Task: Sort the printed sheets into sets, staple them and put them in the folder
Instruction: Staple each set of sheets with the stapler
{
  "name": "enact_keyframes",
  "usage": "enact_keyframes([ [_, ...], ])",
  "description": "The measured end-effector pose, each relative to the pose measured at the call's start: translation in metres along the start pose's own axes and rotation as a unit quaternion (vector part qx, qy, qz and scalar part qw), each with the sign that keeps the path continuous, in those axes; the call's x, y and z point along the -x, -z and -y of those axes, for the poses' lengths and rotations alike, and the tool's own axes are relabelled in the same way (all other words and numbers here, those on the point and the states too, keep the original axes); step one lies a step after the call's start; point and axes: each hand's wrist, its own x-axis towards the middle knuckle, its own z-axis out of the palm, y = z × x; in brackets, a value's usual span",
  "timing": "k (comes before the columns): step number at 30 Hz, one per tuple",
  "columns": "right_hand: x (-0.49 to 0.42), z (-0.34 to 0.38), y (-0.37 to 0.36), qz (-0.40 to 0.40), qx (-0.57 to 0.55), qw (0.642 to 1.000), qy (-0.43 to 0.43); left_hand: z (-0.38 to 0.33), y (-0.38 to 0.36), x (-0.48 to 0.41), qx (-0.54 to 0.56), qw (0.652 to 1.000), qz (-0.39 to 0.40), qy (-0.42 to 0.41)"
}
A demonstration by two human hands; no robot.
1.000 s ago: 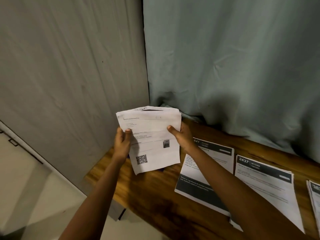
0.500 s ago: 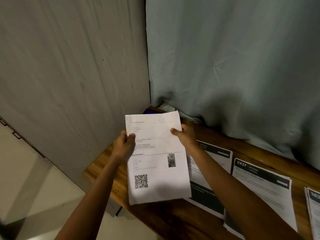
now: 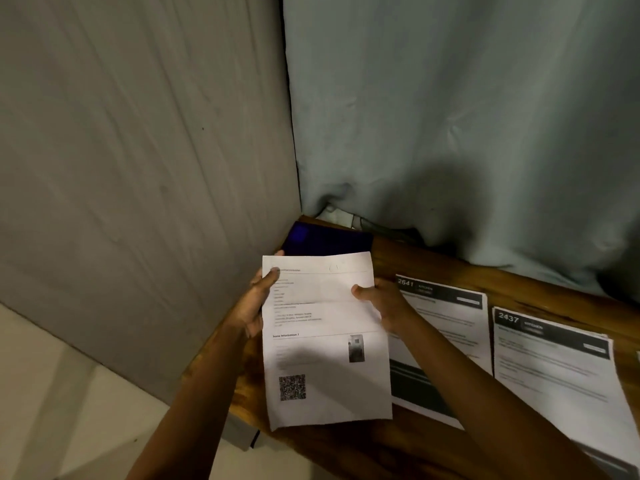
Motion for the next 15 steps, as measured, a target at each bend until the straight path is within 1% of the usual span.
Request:
enact_keyframes([
  [4, -0.006, -0.012, -0.006, -0.018, 0.054, 0.997, -0.048, 0.009, 0.017, -0.008, 0.003, 1.000, 0.016, 0.023],
  [6, -0.008, -0.017, -0.009, -0.033, 0.077, 0.993, -0.081, 0.014, 0.023, -0.014, 0.013, 0.999, 0.011, 0.038],
  [10, -0.009, -0.029, -0.011, -0.015, 0.041, 0.992, -0.122, 0.024, 0.025, -0.023, 0.044, 0.997, 0.006, 0.063],
  [12, -0.008, -0.037, -0.010, -0.017, 0.015, 0.994, -0.111, 0.028, 0.026, -0.026, 0.033, 0.996, 0.020, 0.075],
  [15, -0.008, -0.050, -0.012, -0.036, -0.005, 0.997, -0.068, 0.034, 0.028, -0.029, 0.019, 0.997, 0.043, 0.066],
])
